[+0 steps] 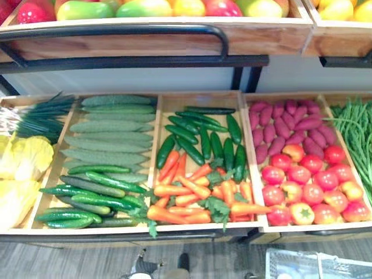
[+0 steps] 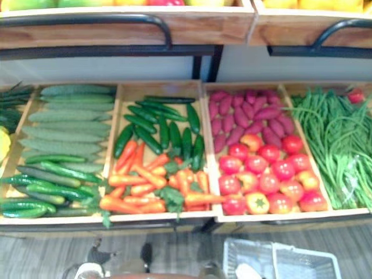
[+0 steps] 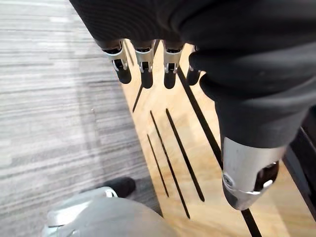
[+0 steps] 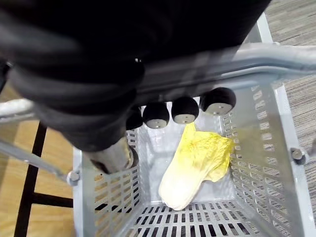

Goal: Pick vegetable in the basket

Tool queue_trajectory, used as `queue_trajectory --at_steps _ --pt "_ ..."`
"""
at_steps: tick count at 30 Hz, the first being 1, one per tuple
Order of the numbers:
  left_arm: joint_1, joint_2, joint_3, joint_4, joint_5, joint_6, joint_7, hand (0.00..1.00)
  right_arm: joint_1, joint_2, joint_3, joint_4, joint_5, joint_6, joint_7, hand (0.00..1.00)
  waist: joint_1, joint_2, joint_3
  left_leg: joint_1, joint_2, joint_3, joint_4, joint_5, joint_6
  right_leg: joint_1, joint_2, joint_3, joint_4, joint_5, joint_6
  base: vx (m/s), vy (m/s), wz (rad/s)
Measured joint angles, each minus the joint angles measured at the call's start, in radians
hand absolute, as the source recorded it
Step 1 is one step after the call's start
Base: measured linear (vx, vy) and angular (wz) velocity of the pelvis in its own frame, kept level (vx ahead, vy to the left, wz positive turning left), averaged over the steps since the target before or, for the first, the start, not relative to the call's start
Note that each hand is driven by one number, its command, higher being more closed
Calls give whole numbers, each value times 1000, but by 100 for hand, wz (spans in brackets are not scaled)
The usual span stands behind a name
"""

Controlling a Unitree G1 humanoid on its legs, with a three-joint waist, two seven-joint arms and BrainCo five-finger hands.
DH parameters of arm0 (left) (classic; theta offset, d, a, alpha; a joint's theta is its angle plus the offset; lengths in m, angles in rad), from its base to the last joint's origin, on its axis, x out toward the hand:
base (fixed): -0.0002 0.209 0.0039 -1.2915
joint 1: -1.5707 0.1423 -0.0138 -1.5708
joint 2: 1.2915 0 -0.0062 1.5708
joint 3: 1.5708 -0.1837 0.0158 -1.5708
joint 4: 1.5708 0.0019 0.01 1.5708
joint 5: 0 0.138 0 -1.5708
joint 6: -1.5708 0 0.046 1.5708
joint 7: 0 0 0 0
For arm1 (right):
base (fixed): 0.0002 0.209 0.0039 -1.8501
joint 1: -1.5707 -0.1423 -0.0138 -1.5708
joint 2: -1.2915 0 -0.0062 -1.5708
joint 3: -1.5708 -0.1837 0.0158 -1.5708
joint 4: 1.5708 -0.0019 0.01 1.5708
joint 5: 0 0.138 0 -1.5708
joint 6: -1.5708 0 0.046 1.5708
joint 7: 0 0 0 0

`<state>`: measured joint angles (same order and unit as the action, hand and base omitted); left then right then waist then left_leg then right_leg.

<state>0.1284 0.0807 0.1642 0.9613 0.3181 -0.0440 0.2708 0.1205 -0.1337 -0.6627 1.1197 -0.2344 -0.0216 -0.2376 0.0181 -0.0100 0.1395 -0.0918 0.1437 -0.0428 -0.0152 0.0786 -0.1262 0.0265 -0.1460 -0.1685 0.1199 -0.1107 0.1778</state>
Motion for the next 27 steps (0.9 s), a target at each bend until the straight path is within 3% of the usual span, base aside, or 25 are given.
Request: queue_trajectory --at_steps 3,5,7,11,12,13,14,15,16,17,18,19,21,25,27 --pt "28 -9 41 18 -1 0 -2 0 6 3 -49 -5 21 1 -4 100 2 2 1 27 46 62 -41 29 9 22 29 -40 5 -16 -37 -4 -173 36" --pt "43 -18 80 32 2 2 -5 0 22 -3 -79 -12 62 -4 -16 100 -10 2 2 19 98 318 14 20 39 31 10 -89 14 -28 -55 -11 -19 54" --pt "57 -22 88 33 8 1 -8 0 16 -18 -76 -19 86 -4 -18 100 -13 13 9 0 108 398 88 10 52 29 -10 -97 41 -42 -45 -26 63 28" --pt "78 -25 97 33 9 2 -12 0 5 -20 -37 -28 85 -4 -15 100 -14 30 6 -6 53 390 49 -19 36 24 -52 -93 35 -47 -48 -48 124 15" --pt "73 -26 122 33 8 2 -12 0 6 -8 -35 -33 84 -7 -15 100 -11 -14 9 -25 33 410 136 -46 55 10 -104 -92 23 -32 -37 -20 141 5" --pt "75 -26 129 35 8 3 -12 0 5 -8 -33 -36 84 -7 -15 100 -9 -15 9 -38 38 407 208 -52 64 8 -108 -91 24 -27 -28 25 110 -6" --pt "85 -25 139 37 9 8 -14 0 5 -8 -24 -48 83 -8 -17 100 -14 -5 11 -53 51 383 301 -116 67 14 -111 -90 27 -17 -11 15 71 -15" --pt "94 -25 138 36 10 10 -14 0 1 -11 -23 -52 83 -8 -18 100 -17 14 5 -48 45 358 277 -136 50 7 -102 -83 38 -14 -6 -1 67 -9" --pt "89 -21 135 35 10 10 -13 0 1 -8 -21 -51 83 -7 -18 100 -19 15 -2 -34 25 356 230 -126 50 -2 -108 -70 35 -12 -4 -51 100 -1" --pt "68 -6 124 32 9 7 -12 0 -5 -1 -1 -51 83 -8 -15 100 -25 -4 -5 -13 -12 362 124 -65 54 -25 -123 -66 21 4 -13 -62 89 5" --pt "50 6 107 32 8 4 -13 0 -15 1 15 -52 83 -7 -14 100 -29 -10 -2 37 -41 368 -26 17 54 -36 -126 -69 4 19 -17 -82 78 5" --pt "45 9 103 32 8 3 -13 0 -17 1 23 -55 83 -7 -14 100 -36 -9 0 61 -54 366 -98 52 53 -41 -124 -75 -1 23 -11 -127 75 12" --pt "16 16 69 35 7 3 -14 0 -16 13 56 -79 82 -4 -12 100 -45 -28 35 60 -63 358 -97 63 63 -36 -133 -94 7 24 -8 -121 65 12" --pt "-17 38 36 35 3 1 -15 0 -3 28 93 -94 79 -3 -13 100 -42 -47 46 64 -86 364 -97 56 71 -23 -154 -101 5 23 -9 -44 67 9" --pt "-20 53 37 35 1 0 -15 0 -20 37 110 -90 78 1 -13 100 -42 -49 54 67 -91 369 -97 48 81 -19 -159 -107 7 9 -32 -21 67 0"
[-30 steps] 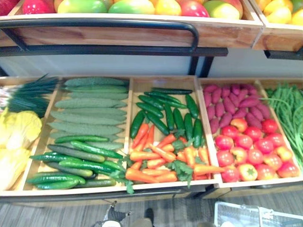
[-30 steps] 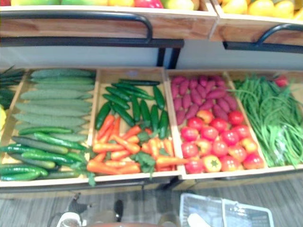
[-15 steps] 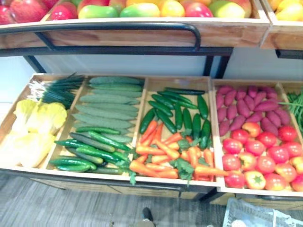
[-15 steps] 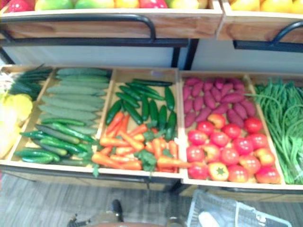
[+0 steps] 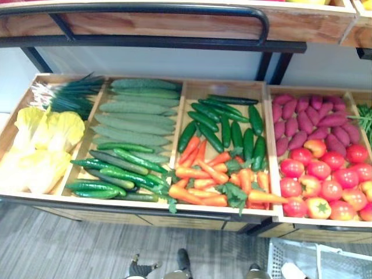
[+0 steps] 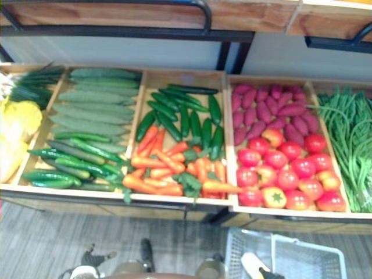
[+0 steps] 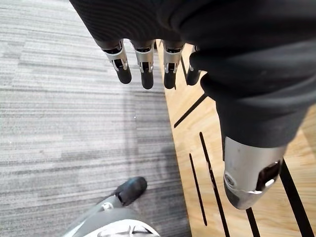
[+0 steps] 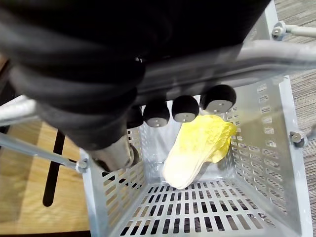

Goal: Pick vegetable in the basket

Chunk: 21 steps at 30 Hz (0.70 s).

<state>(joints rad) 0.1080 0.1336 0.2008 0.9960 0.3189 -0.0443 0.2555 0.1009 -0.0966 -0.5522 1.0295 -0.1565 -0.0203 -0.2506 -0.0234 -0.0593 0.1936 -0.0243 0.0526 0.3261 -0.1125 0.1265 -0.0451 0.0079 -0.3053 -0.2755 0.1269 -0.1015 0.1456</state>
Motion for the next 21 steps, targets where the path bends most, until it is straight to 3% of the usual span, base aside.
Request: queue_trajectory --at_steps 2,5,8,15,21 --pt "8 16 1 0 -1 1 -2 0 -11 17 12 4 0 1 13 100 1 -22 21 12 2 -7 0 -4 3 6 6 3 34 -42 -69 3 30 14" --pt "27 27 4 0 -2 0 -19 0 -5 42 20 14 0 0 21 100 4 -45 16 15 -2 -24 0 -5 3 8 21 49 46 -52 -71 35 -12 23" --pt "48 12 35 5 -15 -1 -33 0 -18 36 21 50 1 -2 24 100 29 -45 3 12 15 -25 0 -10 -4 40 47 41 -37 -37 -47 72 -35 -2" --pt "74 -25 114 61 -82 -2 -56 0 -18 33 4 93 10 -5 42 100 29 -39 -28 33 37 -11 0 -30 -39 88 72 39 -111 18 27 142 -45 -10" --pt "64 -32 117 69 -84 -22 -66 0 -7 6 -2 122 17 -7 44 100 19 -21 -39 68 47 -13 0 -33 -43 128 82 6 -116 18 26 145 -51 -1"
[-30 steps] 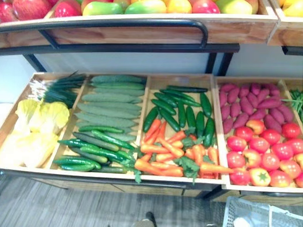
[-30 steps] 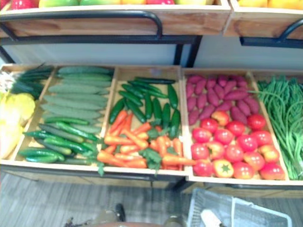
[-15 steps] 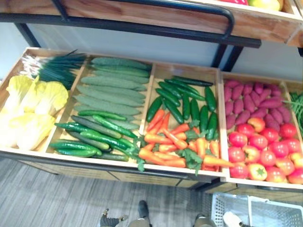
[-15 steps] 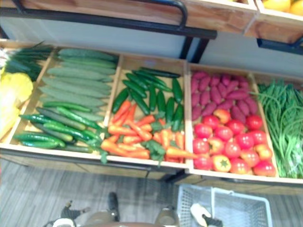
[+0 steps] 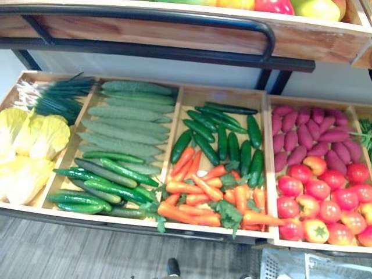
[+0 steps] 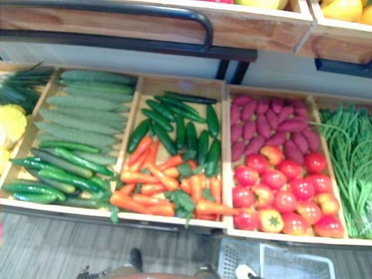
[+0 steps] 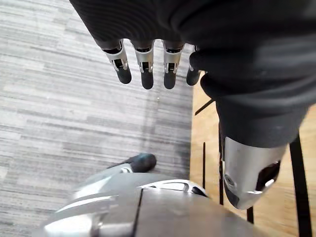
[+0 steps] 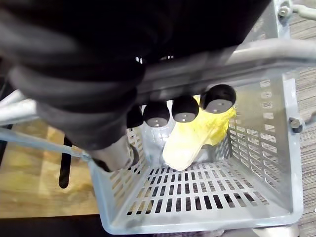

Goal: Pick vegetable in the basket

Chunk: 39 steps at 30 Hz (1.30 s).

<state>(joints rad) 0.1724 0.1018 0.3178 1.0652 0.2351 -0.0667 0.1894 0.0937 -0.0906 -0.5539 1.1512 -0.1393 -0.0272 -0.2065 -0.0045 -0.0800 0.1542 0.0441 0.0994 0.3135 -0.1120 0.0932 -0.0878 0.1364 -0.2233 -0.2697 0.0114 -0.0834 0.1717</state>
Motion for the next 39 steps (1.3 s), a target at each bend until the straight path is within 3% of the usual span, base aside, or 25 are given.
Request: queue_trajectory --at_steps 7,13,17,21,30,33,35,39 --pt "0 15 -59 -5 2 -14 4 0 -7 -10 12 2 1 -8 -1 100 -20 8 -1 11 0 -23 -1 -7 -8 23 0 -28 2 0 -1 -1 -7 6" --pt "12 12 2 -11 17 -11 44 0 -11 -11 10 3 -2 -8 -2 100 -15 11 1 7 -5 -31 0 -18 -13 25 -7 -63 4 -16 -22 -80 6 6" --pt "37 47 96 -10 167 29 93 0 -12 -11 -24 3 -3 -9 -7 100 -12 12 1 -7 -11 -53 0 -15 -9 25 -10 -86 6 -27 -21 -32 -1 18" --pt "66 111 151 -11 301 40 119 0 -11 -15 -28 6 -13 -15 -17 100 7 16 2 -8 -15 -55 0 -13 -11 29 -12 -91 5 -28 -24 46 -1 3" --pt "68 252 169 -27 495 40 130 0 -2 -61 -25 42 -18 -28 -23 100 7 29 3 -3 -25 -82 0 -11 0 60 -15 -122 -2 -26 -21 64 -15 9" --pt "107 312 96 -180 566 26 161 0 9 -72 5 42 -18 -31 -23 100 11 40 3 -3 -25 -95 0 -12 0 62 -15 -135 1 -27 -21 -1 -19 9" --pt "150 385 43 -332 628 -21 172 0 22 -82 23 41 -18 -43 -24 100 14 50 3 -3 -27 -105 0 -13 2 65 -16 -141 4 -31 -28 -17 -15 8" --pt "168 479 32 -513 684 -72 213 0 50 -89 52 22 -18 -57 -24 100 28 61 2 -3 -28 -107 0 -11 5 67 -18 -148 7 -41 -45 -20 -7 4"
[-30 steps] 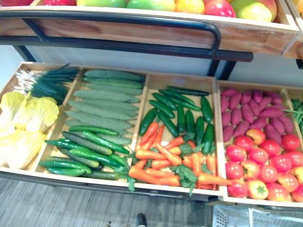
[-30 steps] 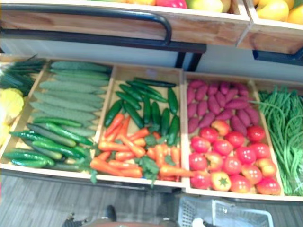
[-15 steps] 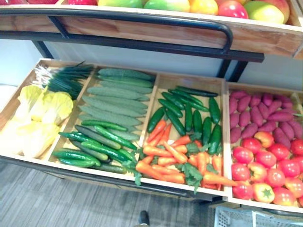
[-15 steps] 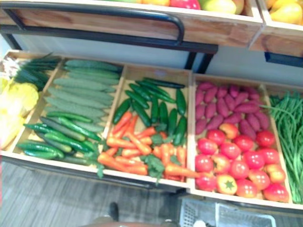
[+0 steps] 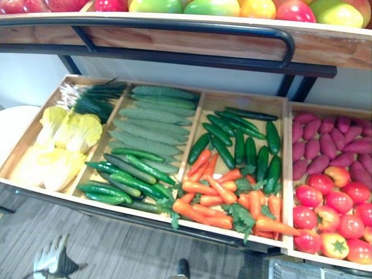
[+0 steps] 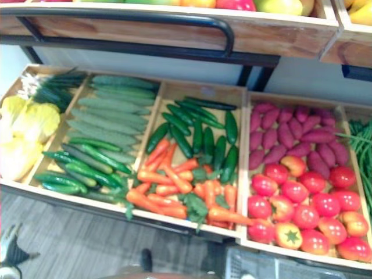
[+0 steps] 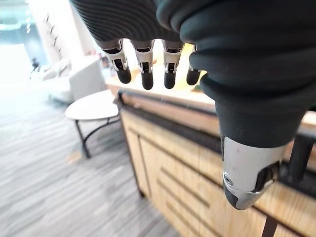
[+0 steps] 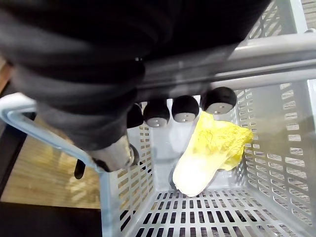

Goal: Pick vegetable in the basket

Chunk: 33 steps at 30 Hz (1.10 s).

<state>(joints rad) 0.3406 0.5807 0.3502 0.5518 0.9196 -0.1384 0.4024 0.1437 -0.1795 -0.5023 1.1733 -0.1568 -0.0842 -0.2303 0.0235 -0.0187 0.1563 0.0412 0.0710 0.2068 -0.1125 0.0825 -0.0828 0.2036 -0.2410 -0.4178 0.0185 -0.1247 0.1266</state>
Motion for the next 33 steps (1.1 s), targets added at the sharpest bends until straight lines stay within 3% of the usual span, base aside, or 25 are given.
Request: queue_trajectory --at_steps 5,10,15,20,26,33 --pt "-4 66 -67 -97 44 -39 55 0 17 0 2 -3 0 -14 1 100 6 3 0 0 -6 -4 0 2 2 10 -4 -12 -4 0 0 -3 -8 7" --pt "-2 122 -144 -245 46 -80 57 0 35 1 1 -24 1 -14 14 100 8 5 -1 -1 -7 -4 0 2 3 10 -4 -13 -6 3 6 0 0 0" --pt "-6 236 -216 -385 43 -162 39 0 37 -1 0 -31 0 -14 21 100 4 10 -5 4 -6 3 0 3 4 10 -4 -5 -6 4 7 20 -17 -5" --pt "-25 330 -364 -570 26 -266 -26 0 36 -15 -1 -35 0 -14 22 100 -1 25 -14 16 -2 24 0 1 2 8 -4 16 -5 4 8 5 -17 -10" --pt "-44 370 -468 -766 -55 -342 -96 0 37 -30 -13 -54 -1 -20 23 100 -21 53 -72 -6 21 52 0 14 -3 -51 5 68 50 8 11 -12 -8 -12" --pt "-81 372 -560 -779 -170 -367 -179 0 52 -30 -34 -64 -3 -25 23 100 -20 66 -104 -23 48 86 0 18 -7 -82 20 97 53 16 24 -84 -16 -12"
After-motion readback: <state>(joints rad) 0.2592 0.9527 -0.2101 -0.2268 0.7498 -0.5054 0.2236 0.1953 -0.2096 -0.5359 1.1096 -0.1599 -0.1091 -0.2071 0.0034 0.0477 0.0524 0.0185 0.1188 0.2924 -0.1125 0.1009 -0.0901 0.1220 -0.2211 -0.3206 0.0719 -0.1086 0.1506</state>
